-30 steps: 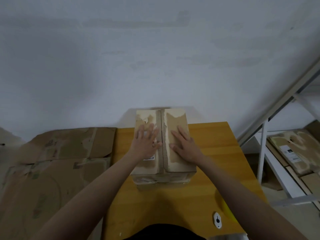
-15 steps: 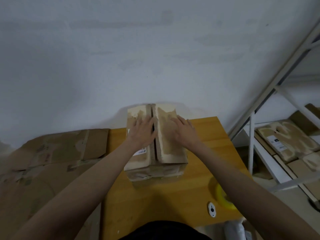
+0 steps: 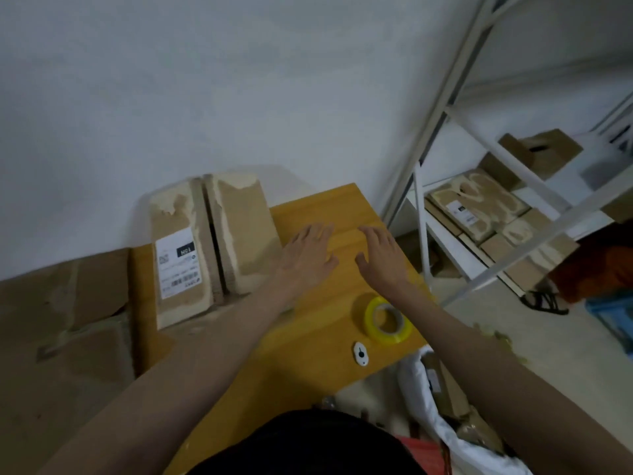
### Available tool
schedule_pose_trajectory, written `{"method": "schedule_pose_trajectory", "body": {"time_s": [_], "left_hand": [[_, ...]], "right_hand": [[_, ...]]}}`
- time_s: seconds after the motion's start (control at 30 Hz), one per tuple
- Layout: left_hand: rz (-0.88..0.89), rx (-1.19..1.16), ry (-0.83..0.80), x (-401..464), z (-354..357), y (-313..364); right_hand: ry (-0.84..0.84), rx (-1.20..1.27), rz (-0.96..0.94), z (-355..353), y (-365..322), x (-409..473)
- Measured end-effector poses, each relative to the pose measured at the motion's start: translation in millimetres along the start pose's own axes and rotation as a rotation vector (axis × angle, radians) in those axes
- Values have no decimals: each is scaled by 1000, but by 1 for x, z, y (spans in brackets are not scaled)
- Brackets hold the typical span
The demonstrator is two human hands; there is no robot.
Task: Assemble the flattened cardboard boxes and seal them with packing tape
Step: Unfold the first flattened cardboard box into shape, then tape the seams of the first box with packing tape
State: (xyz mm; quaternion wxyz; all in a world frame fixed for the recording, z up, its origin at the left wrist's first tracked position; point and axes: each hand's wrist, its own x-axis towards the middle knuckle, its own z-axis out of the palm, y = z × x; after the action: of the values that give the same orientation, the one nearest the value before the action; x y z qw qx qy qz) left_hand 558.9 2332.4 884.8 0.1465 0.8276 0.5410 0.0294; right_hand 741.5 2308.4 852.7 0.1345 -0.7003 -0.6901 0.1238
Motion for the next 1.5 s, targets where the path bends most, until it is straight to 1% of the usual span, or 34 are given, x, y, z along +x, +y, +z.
{"method": "schedule_pose_trajectory", "body": {"time_s": [0.2, 0.33, 0.5, 0.6, 0.67, 0.73, 0.83, 0.93, 1.03, 1.1, 1.23, 1.33, 1.5], "left_hand": [[0, -38, -187, -8, 74, 36], [-12, -41, -225, -15, 103, 42], [-81, -40, -275, -23, 119, 40], [-119, 1, -291, -26, 122, 37], [-144, 9, -309, -26, 121, 32], [-165, 7, -323, -26, 119, 28], [-174, 6, -321, -23, 113, 25], [-153, -3, -313, -17, 105, 26], [-120, -37, -296, -5, 93, 29], [-86, -54, -252, 5, 83, 34], [-76, -111, -131, 29, 48, 36], [-48, -102, -58, 39, 18, 26], [-4, -110, -19, 35, -21, 5]], "right_hand": [[-141, -44, 83, 31, 60, -50], [-262, -57, 100, 50, 88, -65], [-414, -33, 73, 72, 108, -74], [-575, -16, 68, 86, 123, -75], [-680, -69, 34, 93, 129, -74], [-717, -169, -4, 97, 129, -71], [-695, -289, -99, 106, 126, -65], [-705, -260, -124, 104, 121, -56], [-640, -72, -67, 95, 116, -40], [-594, 77, -52, 84, 110, -28], [-475, 375, -107, 58, 91, -8], [-389, 519, -152, 38, 71, 5], [-275, 692, -204, -1, 28, 23]]}}
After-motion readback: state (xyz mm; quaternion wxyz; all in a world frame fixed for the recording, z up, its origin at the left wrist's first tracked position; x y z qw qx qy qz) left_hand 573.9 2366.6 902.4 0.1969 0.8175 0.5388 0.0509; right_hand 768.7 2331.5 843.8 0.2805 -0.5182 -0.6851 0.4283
